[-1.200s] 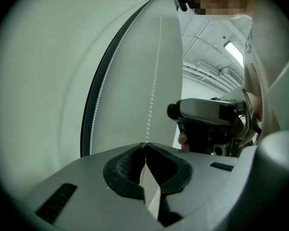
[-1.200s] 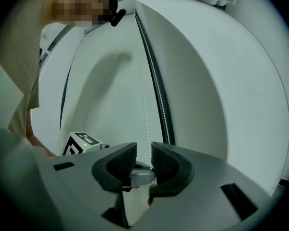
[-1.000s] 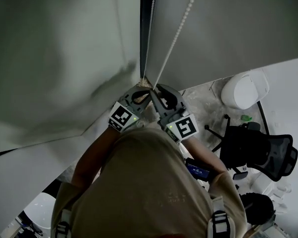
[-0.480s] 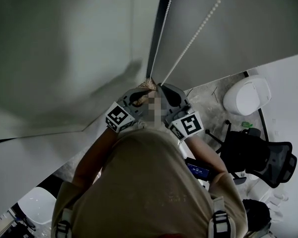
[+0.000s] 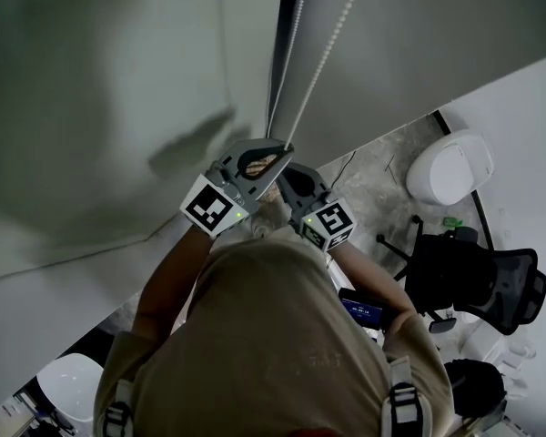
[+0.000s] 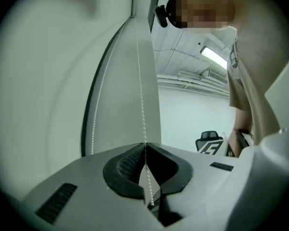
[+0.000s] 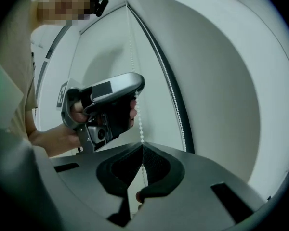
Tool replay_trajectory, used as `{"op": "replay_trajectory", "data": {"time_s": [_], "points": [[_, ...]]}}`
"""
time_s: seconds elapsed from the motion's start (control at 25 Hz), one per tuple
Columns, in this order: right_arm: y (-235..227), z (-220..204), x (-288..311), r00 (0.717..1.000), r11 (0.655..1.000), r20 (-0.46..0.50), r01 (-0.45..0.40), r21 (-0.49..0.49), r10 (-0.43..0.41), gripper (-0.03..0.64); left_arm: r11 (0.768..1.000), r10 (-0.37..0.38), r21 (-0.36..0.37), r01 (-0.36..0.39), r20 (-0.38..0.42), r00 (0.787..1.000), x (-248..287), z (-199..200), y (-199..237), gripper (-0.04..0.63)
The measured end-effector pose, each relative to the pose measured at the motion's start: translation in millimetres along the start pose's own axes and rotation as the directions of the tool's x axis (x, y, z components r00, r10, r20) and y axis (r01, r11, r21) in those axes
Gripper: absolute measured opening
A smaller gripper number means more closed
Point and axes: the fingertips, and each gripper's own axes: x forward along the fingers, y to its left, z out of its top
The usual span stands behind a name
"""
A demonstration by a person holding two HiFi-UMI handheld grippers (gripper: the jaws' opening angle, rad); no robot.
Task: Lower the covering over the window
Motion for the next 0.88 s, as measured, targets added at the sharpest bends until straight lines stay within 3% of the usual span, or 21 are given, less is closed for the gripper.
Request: {"op": "replay_trajectory", "data": {"time_s": [0.12,0.2,0.24,0.28,0.32,0.44,0.52,0.68,0.8,0.88], "points": [[-6.1,-0.9,-4.1,1.000,1.000,0.000,0.017,-0.009,-0.017,0.009,1.000,-0.018,-0.014,0.018,0.044,0.999,-3.9,-4.7,1.5,0.020],[-0.9,4.5,-11.8,1.000,0.999,0.023,-0.014,-0.042,0.015,0.011,1.000,-0.003,-0.003,0.003,0.046,0.999,-2.8,-5.1,3.7,0.018],[2.4,10.8,-17.4,0.998,0.998,0.052,-0.035,-0.045,0.037,0.049,1.000,0.011,-0.006,-0.011,0.042,0.999,-1.3,-4.8,5.6,0.018],[4.7,20.1,-23.0,0.994,0.998,0.097,-0.046,-0.040,0.050,0.154,1.000,0.020,-0.017,-0.020,0.039,0.999,-1.1,-5.5,8.1,0.018],[6.1,33.5,-27.8,0.986,0.999,0.159,-0.044,-0.031,0.049,0.181,0.999,0.022,-0.031,-0.021,0.040,0.999,-2.5,-7.7,10.5,0.018],[9.8,82.1,-39.6,0.942,0.999,0.335,-0.010,-0.049,0.026,0.179,0.999,0.004,-0.039,-0.003,0.025,1.000,-5.5,-24.8,11.9,0.017],[15.6,103.5,-40.4,0.930,0.995,0.366,0.007,-0.099,0.030,0.179,0.999,-0.007,-0.041,0.006,-0.003,1.000,-4.7,-44.4,6.7,0.017],[15.2,97.1,-18.9,0.970,0.992,0.243,0.021,-0.122,0.009,0.146,0.999,-0.021,-0.042,0.018,-0.058,0.998,-6.9,-79.7,-11.5,0.017],[17.8,93.5,-20.8,0.976,0.989,0.217,0.045,-0.142,-0.013,0.024,0.999,-0.009,-0.052,0.006,-0.058,0.998,-8.6,-85.8,-24.2,0.017],[27.6,91.1,-22.3,0.977,0.985,0.215,0.043,-0.167,-0.006,0.012,0.999,-0.011,-0.054,0.008,-0.045,0.999,-13.1,-83.8,-28.0,0.017]]}}
